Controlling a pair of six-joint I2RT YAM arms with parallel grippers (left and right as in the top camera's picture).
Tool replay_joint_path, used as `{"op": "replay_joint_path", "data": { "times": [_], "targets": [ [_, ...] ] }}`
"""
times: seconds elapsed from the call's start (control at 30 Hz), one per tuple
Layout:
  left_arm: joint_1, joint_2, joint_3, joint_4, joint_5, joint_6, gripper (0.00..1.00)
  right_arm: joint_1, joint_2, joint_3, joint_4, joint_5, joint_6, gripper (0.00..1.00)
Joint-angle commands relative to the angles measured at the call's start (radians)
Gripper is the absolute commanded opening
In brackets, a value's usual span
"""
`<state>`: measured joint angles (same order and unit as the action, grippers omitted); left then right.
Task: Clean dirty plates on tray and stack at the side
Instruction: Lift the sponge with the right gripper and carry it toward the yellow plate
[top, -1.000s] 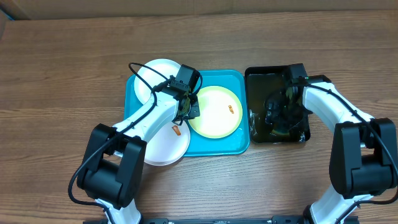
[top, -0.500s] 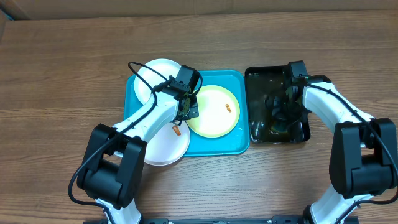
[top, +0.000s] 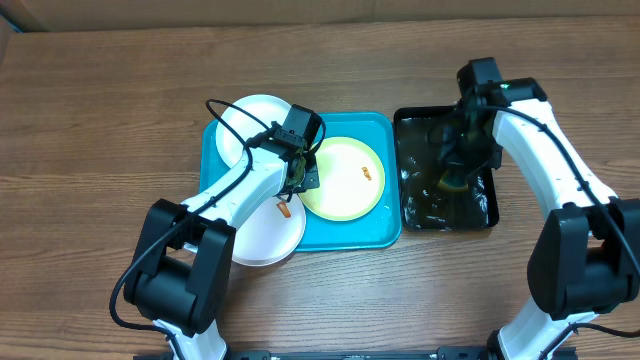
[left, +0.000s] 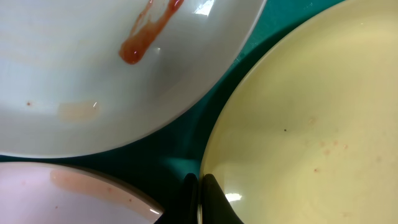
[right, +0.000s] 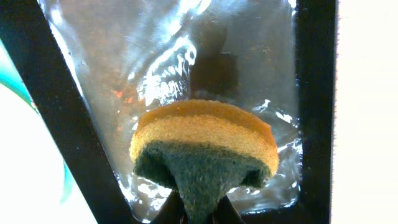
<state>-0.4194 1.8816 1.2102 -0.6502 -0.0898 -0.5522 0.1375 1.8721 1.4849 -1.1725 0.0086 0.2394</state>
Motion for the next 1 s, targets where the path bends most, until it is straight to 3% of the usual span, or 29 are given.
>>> {"op": "replay_joint_path", "data": {
  "times": [0.0, 0.5, 0.73, 0.97],
  "targets": [
    [-0.006, 0.012, -0.009, 0.001, -0.021, -0.01, 0.04, 0.015, -0.011, -0.011, 0.039, 0.027, 0.002, 0.04],
    [-0.006, 0.012, -0.009, -0.003, -0.013, -0.01, 0.04, 0.166, -0.019, -0.012, 0.086, 0.245, -0.039, 0.04],
    [-0.006, 0.012, -0.009, -0.002, -0.014, -0.01, 0.05, 0.186, -0.019, -0.012, 0.13, 0.22, -0.04, 0.04],
    [-0.006, 0.012, -0.009, 0.0, -0.014, -0.01, 0.05, 0.2, -0.019, -0.012, 0.225, -0.1, -0.091, 0.04]
  ]
}}
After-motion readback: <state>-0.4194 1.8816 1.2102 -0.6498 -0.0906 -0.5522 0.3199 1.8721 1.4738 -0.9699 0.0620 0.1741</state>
